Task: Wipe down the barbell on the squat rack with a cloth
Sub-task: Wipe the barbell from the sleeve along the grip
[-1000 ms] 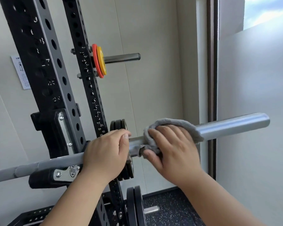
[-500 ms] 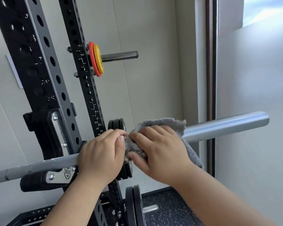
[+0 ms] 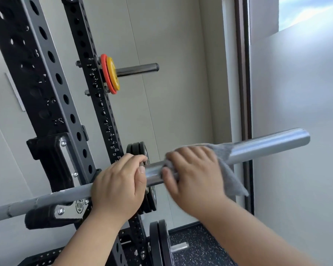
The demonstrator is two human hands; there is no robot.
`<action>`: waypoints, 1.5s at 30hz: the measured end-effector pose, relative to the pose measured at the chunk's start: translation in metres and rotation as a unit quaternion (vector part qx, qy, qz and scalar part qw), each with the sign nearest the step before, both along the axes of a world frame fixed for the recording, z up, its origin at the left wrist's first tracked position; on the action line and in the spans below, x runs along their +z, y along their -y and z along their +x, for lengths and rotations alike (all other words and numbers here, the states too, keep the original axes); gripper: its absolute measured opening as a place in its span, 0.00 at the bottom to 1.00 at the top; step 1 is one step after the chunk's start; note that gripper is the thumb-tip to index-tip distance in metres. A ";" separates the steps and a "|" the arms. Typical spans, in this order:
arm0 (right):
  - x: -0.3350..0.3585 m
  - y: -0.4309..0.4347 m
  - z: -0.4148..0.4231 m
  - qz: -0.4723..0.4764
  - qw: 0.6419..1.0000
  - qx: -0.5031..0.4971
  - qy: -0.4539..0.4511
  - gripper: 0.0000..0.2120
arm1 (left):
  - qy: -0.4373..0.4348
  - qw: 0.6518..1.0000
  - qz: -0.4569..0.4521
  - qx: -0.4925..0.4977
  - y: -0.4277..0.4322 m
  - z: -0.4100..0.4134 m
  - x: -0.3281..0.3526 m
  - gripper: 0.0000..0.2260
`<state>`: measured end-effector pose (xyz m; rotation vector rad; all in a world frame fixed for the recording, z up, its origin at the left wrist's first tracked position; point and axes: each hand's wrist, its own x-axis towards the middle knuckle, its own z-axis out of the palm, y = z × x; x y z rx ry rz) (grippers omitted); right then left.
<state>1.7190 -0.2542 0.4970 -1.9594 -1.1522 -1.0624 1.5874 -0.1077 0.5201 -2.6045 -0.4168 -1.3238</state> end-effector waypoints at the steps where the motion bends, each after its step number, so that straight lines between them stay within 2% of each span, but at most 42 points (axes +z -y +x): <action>1: -0.004 -0.007 -0.009 -0.006 0.999 0.040 0.030 0.15 | 0.009 1.000 -0.002 0.001 0.000 0.000 -0.001 0.18; 4: -0.014 -0.015 -0.016 -0.011 0.989 0.108 0.103 0.19 | 0.026 1.000 0.009 -0.002 -0.002 0.002 -0.005 0.18; 7: -0.014 -0.001 0.005 -0.040 0.985 0.093 0.138 0.20 | 0.024 0.999 0.020 -0.008 -0.002 0.001 -0.005 0.18; 10: -0.010 0.021 0.031 -0.007 0.996 0.028 0.086 0.18 | 0.023 1.000 0.017 -0.013 -0.002 0.001 -0.005 0.18; 13: -0.007 0.039 0.054 0.066 0.996 -0.050 0.028 0.14 | 0.027 0.999 0.016 -0.011 -0.001 0.002 -0.005 0.18; 17: 0.001 0.040 0.054 0.111 0.985 -0.118 -0.060 0.16 | 0.024 0.999 0.019 -0.012 -0.001 0.001 -0.004 0.18; 20: -0.003 0.022 0.023 0.047 0.995 -0.073 -0.053 0.15 | 0.015 1.000 0.017 -0.013 -0.001 0.000 -0.003 0.18; 24: -0.018 0.007 -0.008 -0.043 0.997 0.039 0.053 0.22 | -0.006 1.000 -0.003 -0.005 0.001 -0.002 -0.001 0.19; 27: -0.012 0.019 0.009 -0.064 0.993 0.040 0.092 0.24 | -0.034 0.999 -0.026 0.002 0.004 -0.003 0.002 0.20; 31: -0.005 0.045 0.050 0.011 0.998 -0.056 0.030 0.20 | -0.066 0.996 -0.059 0.025 0.011 -0.004 0.011 0.25; 35: 0.000 0.047 0.054 0.071 0.991 -0.111 -0.039 0.18 | -0.078 0.995 -0.016 0.054 0.032 0.002 0.018 0.23; 37: -0.004 0.035 0.037 0.059 0.994 -0.088 -0.024 0.16 | -0.083 0.995 0.008 0.047 0.049 0.012 0.018 0.20; 41: -0.017 0.031 0.029 0.028 0.996 0.031 0.084 0.18 | -0.091 0.995 -0.002 0.032 0.072 0.036 0.016 0.18; 43: -0.015 0.041 0.044 0.033 0.994 0.038 0.094 0.17 | -0.101 0.994 -0.010 0.035 0.076 0.046 0.015 0.21; 45: -0.011 0.052 0.063 0.048 0.996 0.000 0.071 0.15 | -0.135 0.990 -0.020 0.046 0.079 0.055 0.016 0.28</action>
